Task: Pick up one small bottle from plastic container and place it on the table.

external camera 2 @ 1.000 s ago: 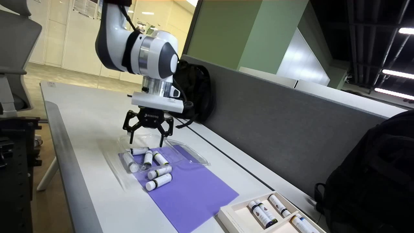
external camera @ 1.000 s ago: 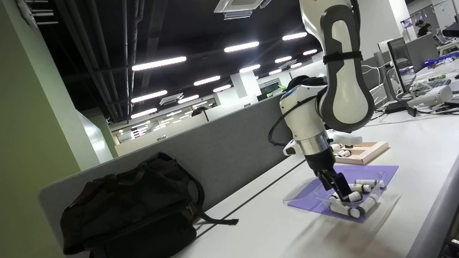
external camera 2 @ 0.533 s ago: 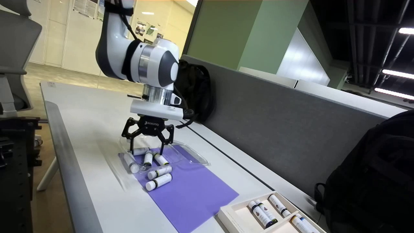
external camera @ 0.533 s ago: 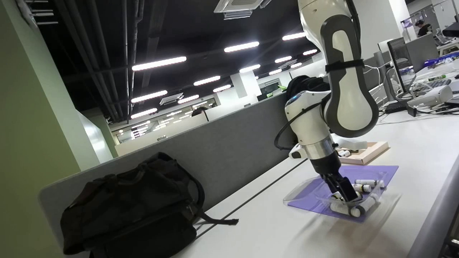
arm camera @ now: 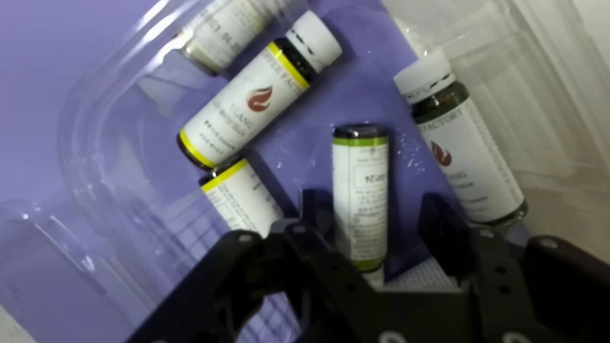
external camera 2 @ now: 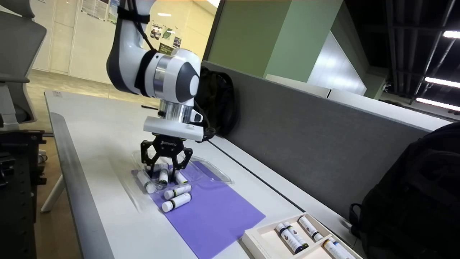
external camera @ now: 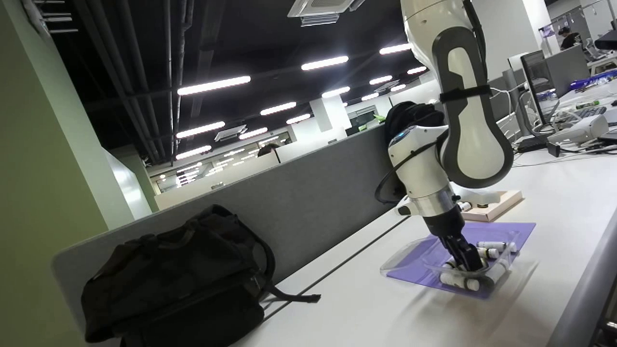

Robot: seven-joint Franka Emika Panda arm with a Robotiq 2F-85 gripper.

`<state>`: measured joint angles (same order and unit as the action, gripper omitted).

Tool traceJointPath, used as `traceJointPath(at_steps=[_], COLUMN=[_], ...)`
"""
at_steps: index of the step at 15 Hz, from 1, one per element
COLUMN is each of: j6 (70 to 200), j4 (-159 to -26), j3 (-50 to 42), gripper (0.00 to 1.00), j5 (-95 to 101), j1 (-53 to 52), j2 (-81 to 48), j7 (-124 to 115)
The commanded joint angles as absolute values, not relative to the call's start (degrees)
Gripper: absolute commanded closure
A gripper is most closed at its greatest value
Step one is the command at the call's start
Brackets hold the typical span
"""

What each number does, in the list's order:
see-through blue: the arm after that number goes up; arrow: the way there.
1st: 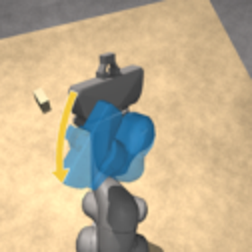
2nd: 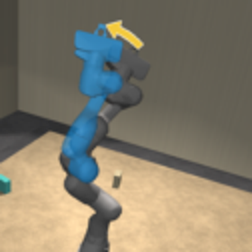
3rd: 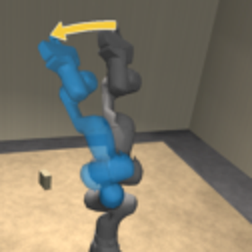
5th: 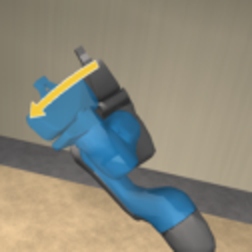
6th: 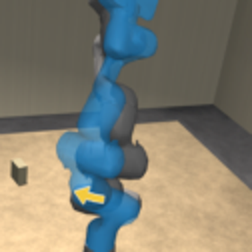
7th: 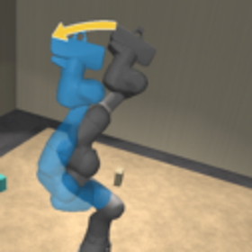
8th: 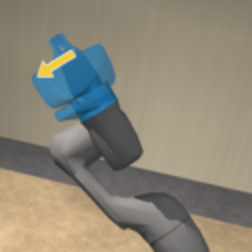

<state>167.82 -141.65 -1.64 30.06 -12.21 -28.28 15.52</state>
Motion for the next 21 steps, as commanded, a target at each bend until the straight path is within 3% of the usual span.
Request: traceJointPath(at_steps=[1,5,6,13,21], j6=[168.8,167.3,166.3,155.2,156.2], j4=[-141.5,-141.6,-141.8,-147.1,-151.1], j3=[-2.0,-1.5,-1.3,4.7,-8.3], gripper=[0.71,0.96,0.93,0.93,0.93], j5=[29.0,26.7,26.2,19.0,34.2], j1=[-12.5,-11.8,-11.8,-5.9,4.4], j2=[-29.6,-28.6,-27.8,-10.7,0.0], j7=[13.7,14.2,14.2,18.7,8.9])
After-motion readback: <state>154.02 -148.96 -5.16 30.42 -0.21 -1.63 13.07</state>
